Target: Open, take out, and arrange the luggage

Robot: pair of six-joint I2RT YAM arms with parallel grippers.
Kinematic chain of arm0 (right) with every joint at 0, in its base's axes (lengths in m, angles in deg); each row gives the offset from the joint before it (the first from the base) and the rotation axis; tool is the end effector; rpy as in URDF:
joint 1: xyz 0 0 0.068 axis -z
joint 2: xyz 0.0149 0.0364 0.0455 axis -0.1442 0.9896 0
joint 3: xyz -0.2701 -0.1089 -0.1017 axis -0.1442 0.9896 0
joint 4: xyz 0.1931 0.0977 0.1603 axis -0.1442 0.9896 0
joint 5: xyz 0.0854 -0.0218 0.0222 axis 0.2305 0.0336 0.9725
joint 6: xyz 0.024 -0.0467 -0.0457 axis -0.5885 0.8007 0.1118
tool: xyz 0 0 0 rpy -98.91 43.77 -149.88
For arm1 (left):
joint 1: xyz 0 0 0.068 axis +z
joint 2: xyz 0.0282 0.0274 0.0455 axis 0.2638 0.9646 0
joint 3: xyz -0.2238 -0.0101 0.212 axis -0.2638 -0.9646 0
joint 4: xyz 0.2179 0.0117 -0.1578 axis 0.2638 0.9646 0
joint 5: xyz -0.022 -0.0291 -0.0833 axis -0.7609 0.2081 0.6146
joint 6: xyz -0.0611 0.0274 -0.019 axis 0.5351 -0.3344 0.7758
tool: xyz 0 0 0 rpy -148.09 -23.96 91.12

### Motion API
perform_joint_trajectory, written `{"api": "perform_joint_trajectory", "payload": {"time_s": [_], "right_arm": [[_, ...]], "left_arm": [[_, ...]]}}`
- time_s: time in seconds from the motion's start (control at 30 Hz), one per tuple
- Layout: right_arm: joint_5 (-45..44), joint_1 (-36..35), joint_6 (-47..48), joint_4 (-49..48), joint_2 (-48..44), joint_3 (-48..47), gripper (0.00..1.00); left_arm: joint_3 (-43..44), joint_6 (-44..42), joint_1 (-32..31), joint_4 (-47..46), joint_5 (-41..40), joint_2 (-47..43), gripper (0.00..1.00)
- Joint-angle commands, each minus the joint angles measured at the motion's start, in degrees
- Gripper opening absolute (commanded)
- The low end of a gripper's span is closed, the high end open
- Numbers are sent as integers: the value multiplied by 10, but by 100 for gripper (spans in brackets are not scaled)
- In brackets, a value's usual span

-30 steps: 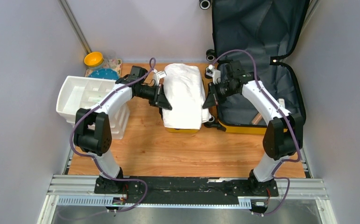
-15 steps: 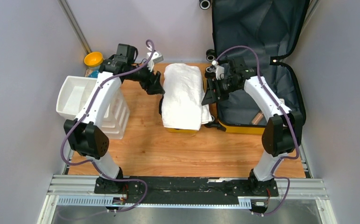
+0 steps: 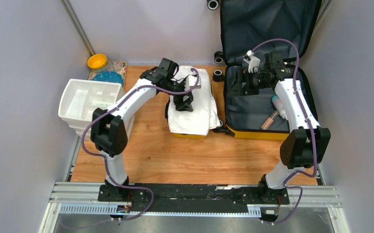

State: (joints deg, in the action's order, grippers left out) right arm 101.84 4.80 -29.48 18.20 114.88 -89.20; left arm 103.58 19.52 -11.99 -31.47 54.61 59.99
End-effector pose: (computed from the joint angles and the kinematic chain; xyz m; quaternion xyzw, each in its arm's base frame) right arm 0.3614 0.0589 0.3701 -0.1601 0.8913 0.3300 0.2667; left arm 0.3596 -0.2298 0.3412 0.6065 0.6466 -0.3111 0.3424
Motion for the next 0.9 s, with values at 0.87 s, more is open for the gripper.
{"api": "perform_joint_trajectory", "payload": {"time_s": [0.87], "right_arm": [[-6, 20, 27, 10, -19, -2, 82]], "left_arm": [[103, 317, 167, -93, -228, 182, 83]]}}
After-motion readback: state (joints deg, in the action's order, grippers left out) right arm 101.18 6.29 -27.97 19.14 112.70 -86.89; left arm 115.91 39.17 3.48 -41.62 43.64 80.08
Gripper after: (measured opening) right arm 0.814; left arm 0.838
